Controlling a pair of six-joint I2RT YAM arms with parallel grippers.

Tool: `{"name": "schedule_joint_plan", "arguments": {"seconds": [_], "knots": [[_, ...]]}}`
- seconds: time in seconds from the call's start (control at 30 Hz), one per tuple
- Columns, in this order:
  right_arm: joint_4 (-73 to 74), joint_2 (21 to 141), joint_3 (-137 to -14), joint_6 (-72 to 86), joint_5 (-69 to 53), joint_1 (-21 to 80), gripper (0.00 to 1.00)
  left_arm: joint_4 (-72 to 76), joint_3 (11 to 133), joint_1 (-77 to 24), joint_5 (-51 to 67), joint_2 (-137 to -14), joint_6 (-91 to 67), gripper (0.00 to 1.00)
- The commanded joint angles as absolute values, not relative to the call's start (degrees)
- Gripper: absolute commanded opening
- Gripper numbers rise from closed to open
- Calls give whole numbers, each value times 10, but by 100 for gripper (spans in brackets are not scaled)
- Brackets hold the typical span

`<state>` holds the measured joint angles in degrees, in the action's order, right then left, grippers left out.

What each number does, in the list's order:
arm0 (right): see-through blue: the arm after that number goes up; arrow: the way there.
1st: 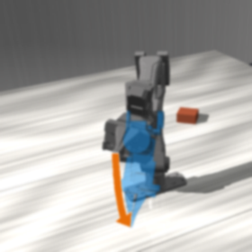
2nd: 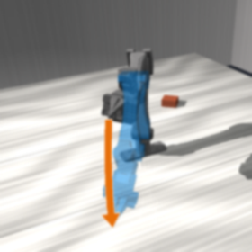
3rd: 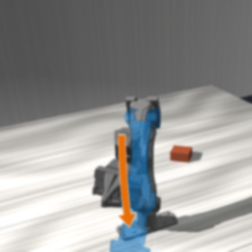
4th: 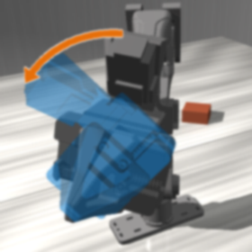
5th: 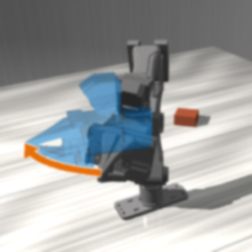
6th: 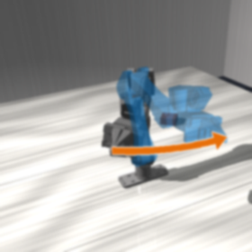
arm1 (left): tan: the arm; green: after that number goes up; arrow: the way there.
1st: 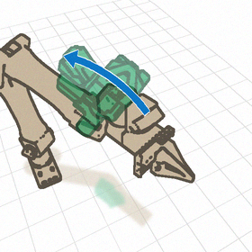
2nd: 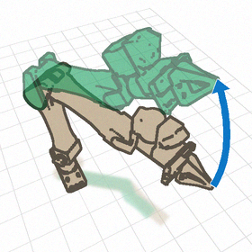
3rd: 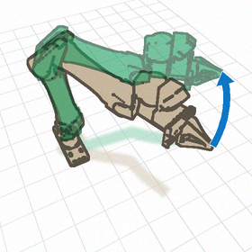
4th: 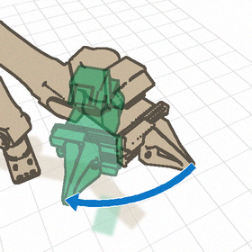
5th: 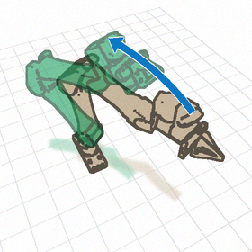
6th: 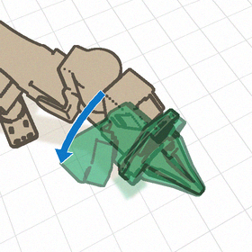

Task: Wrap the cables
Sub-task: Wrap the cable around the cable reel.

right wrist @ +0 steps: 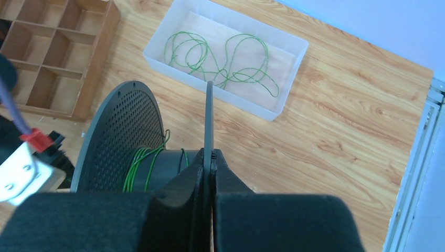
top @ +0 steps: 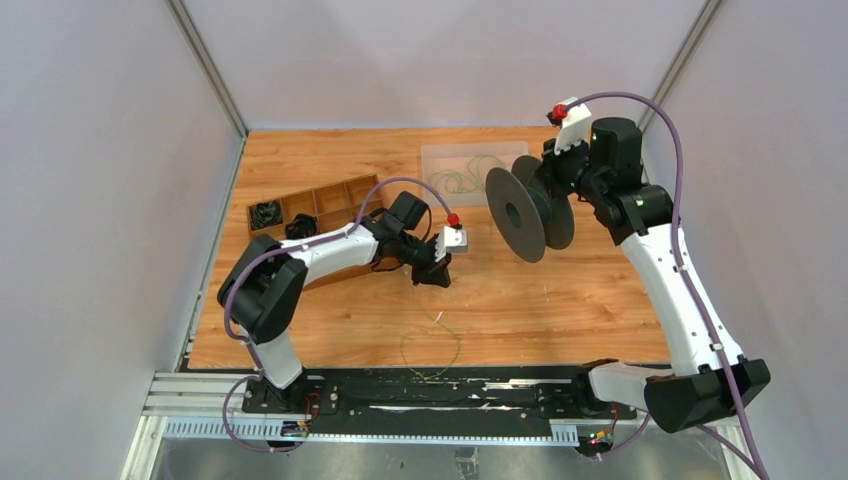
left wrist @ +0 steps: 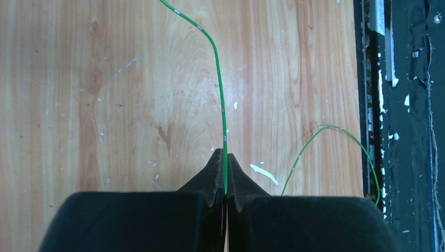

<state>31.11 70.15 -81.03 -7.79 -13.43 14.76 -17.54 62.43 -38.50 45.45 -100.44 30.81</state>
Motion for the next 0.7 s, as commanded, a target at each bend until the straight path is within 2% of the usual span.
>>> {"name": "schedule_joint_plan", "arguments": {"seconds": [0.0,0.67], "knots": [[282,706,-838,-52,-88,141,1,-156,622,-401,434,-964,300,0],[265,768,-871,-28,35,140,1,-279,662,-585,360,-950,397,0]]}}
